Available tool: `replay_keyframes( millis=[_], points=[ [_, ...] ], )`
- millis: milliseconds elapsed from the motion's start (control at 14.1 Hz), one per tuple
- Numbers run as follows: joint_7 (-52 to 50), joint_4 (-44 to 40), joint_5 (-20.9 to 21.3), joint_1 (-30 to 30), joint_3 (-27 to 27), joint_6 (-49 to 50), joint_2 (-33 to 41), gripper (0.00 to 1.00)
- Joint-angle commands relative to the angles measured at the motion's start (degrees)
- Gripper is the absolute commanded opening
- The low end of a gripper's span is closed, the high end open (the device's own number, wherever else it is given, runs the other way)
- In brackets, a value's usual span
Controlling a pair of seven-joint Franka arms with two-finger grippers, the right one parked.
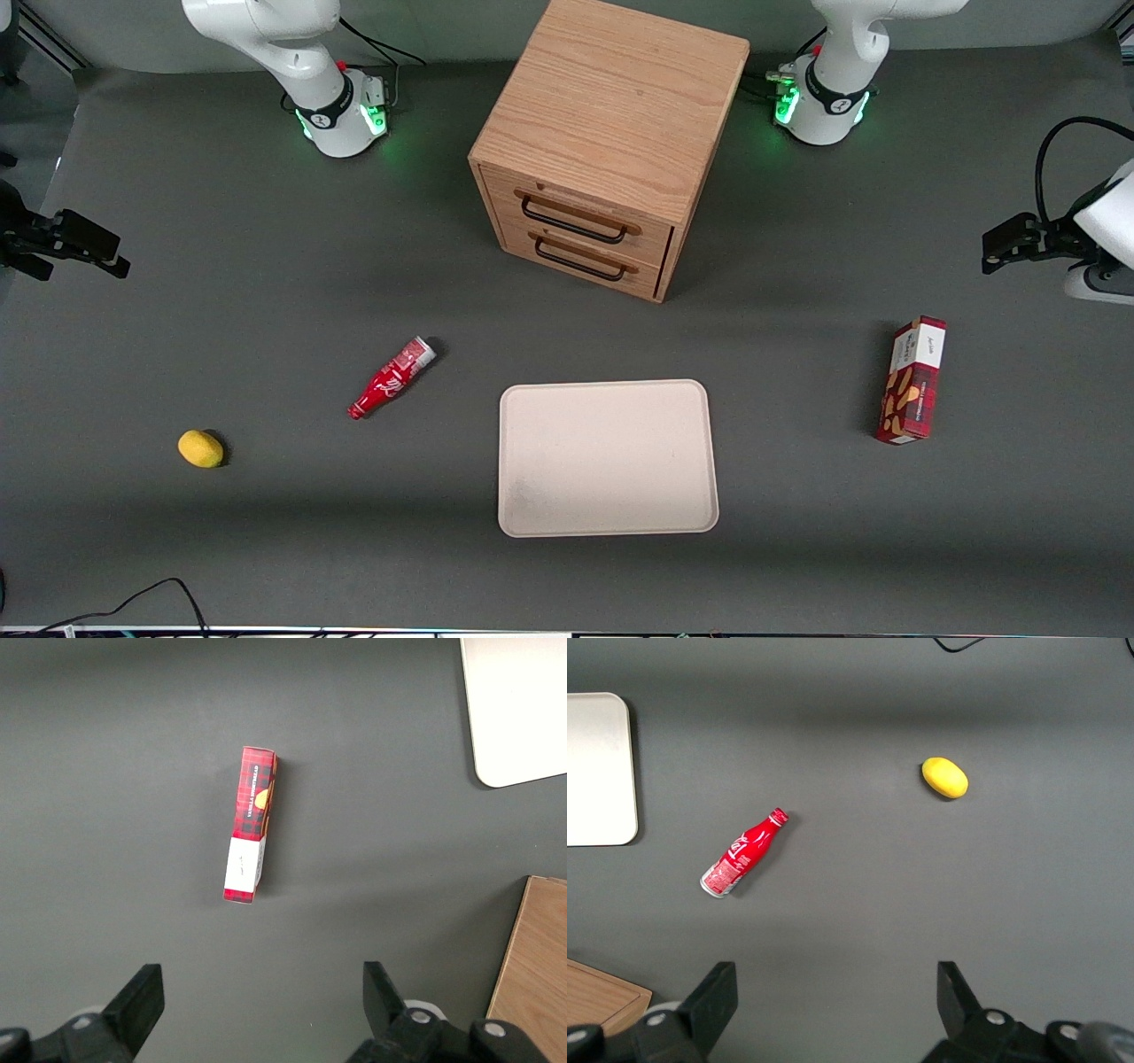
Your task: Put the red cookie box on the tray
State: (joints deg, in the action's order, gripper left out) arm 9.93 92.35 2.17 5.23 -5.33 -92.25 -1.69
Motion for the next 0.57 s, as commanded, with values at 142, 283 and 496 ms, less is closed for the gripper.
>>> replay_keyframes(
  millis=[142, 283, 496],
  points=[
    [-1.05, -2.61, 0.55, -0.66, 0.76, 2.16, -0.94, 1.00],
    [-0.61, -2.88, 0.11, -0.92, 0.76, 2.16, -1.21, 1.00],
    [0.88, -2.79, 0.64, -1.36, 0.50, 5.49, -2.26, 1.00]
  ],
)
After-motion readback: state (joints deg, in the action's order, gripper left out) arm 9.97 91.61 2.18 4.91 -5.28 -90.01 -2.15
